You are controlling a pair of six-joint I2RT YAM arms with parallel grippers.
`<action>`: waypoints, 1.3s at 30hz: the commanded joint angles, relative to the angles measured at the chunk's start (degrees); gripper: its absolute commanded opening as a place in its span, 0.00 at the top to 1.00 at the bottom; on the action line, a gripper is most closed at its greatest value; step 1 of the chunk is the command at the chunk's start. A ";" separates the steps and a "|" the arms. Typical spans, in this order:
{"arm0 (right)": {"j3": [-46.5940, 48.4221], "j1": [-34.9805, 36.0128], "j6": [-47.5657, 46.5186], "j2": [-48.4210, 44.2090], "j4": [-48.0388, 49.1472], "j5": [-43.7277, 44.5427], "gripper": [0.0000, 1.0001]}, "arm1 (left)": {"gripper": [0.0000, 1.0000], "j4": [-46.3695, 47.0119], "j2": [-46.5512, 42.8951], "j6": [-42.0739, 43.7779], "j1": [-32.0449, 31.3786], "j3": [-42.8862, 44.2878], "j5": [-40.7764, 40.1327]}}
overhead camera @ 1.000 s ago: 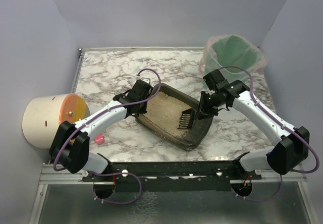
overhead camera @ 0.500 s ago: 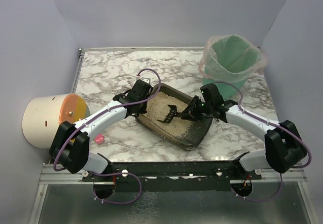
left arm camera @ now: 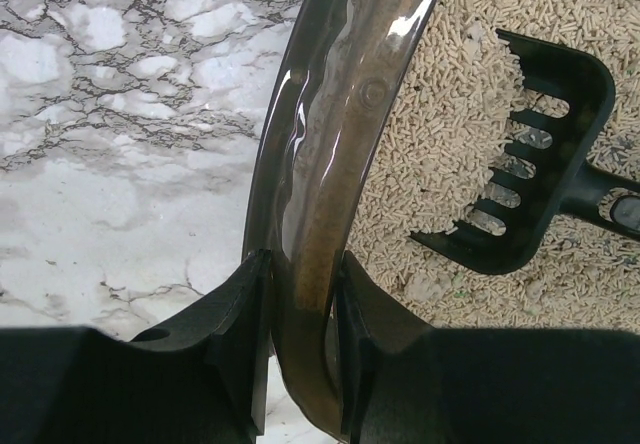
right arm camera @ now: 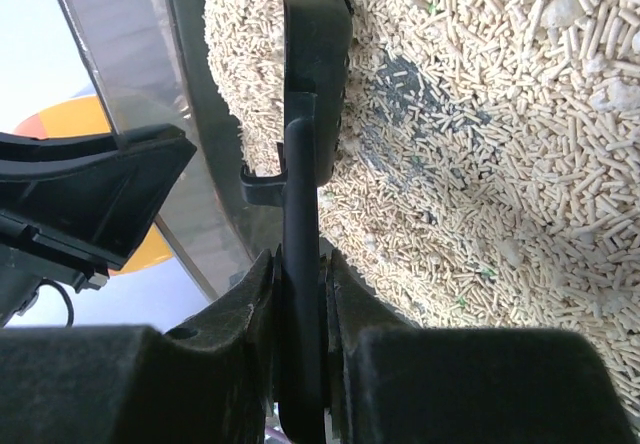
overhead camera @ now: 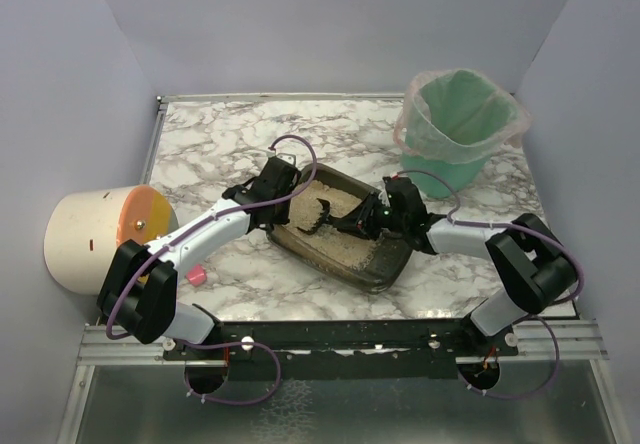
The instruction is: Clean the litter box
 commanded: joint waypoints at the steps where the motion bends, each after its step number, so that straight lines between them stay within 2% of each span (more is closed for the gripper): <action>1: -3.31 1.34 2.06 1.75 10.53 -0.73 0.99 | 0.87 4.02 0.02 -1.91 -1.16 0.17 7.74; 6: -5.53 1.37 -1.26 -6.39 8.45 1.55 0.99 | 0.82 3.88 -0.32 -2.09 -1.16 0.23 5.92; 11: -9.44 1.27 -3.33 -14.89 6.23 5.58 0.99 | 0.81 3.84 -0.41 -2.17 -1.16 0.34 5.70; 16: -14.05 1.28 -3.50 -19.85 9.08 7.86 0.99 | 0.80 3.91 -0.81 -2.18 -1.14 0.34 5.20; 20: -17.06 1.15 -3.98 -22.11 12.28 8.35 0.99 | 0.75 3.88 -1.14 -2.09 -1.16 0.28 4.59; 25: -20.71 0.37 -4.23 -26.24 14.37 8.63 0.99 | 0.65 3.92 -1.80 -2.00 -1.16 0.08 3.48; 29: -25.07 0.13 -1.14 -28.37 23.20 6.63 0.99 | 0.52 3.92 -2.38 -1.92 -1.16 0.16 2.70; 32: -26.50 -1.16 1.11 -31.81 19.40 10.18 0.99 | 0.43 3.92 -2.81 -1.91 -1.16 0.10 2.43; 34: -30.17 -1.23 3.63 -31.38 29.82 7.85 0.99 | 0.35 4.20 -3.30 -1.91 -1.11 -0.13 2.22; 35: -30.67 -1.57 4.02 -30.82 31.88 5.72 0.99 | 0.33 4.33 -3.51 -1.91 -1.15 -0.25 2.19; 38: -30.32 -4.98 4.76 -34.28 24.26 6.31 0.99 | 0.28 4.70 -4.28 -1.99 -1.16 -0.58 2.02; 39: -32.52 -5.15 6.38 -35.21 27.20 6.88 0.99 | 0.27 4.83 -4.62 -2.00 -1.16 -0.66 1.87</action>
